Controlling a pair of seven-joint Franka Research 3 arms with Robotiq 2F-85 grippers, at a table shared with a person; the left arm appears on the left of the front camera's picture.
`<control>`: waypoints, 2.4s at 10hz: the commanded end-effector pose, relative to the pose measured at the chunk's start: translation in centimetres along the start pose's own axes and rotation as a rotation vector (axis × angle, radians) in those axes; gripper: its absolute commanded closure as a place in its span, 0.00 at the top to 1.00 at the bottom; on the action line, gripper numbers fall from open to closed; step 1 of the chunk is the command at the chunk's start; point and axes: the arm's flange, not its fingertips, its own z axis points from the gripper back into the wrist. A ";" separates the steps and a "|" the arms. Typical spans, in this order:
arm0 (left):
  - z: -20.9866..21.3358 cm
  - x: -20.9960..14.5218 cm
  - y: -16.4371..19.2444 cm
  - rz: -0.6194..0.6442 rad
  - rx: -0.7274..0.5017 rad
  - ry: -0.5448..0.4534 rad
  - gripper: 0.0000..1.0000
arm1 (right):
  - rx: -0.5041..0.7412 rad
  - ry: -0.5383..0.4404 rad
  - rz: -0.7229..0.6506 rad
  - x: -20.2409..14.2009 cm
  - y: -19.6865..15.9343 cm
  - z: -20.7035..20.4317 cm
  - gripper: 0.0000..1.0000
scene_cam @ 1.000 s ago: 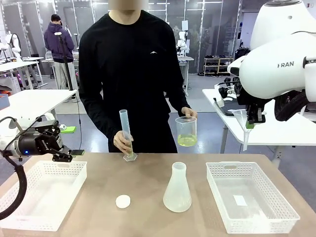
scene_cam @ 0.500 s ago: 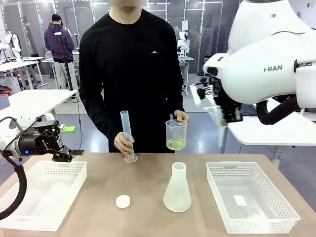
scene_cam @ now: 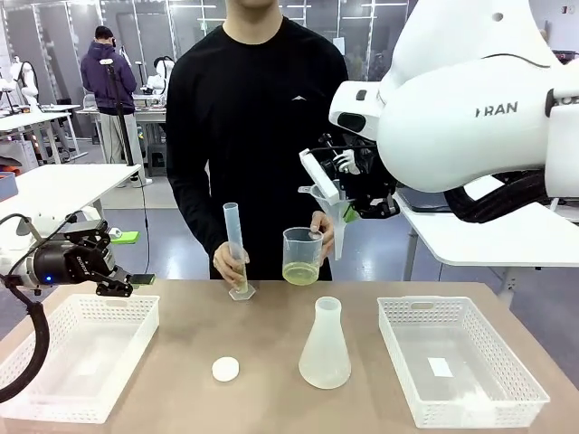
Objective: Prepare the solutions needed for the experiment.
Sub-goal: Pick up the Plastic Funnel and insert it into the Big flask.
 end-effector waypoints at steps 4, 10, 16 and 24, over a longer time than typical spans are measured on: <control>-0.1 0.0 -0.1 -0.007 -0.006 -0.002 1.00 | -0.012 -0.024 0.038 0.5 0.6 0.8 0.04; -0.1 0.0 -0.1 -0.007 -0.006 -0.002 1.00 | -0.016 -0.043 0.084 1.3 2.1 -0.3 0.04; -0.1 0.0 -0.1 -0.007 -0.006 -0.002 1.00 | -0.010 -0.095 0.124 2.2 4.0 -3.2 0.04; -0.1 0.0 -0.1 -0.007 -0.006 -0.002 1.00 | 0.013 -0.135 0.087 1.9 6.5 -6.9 0.04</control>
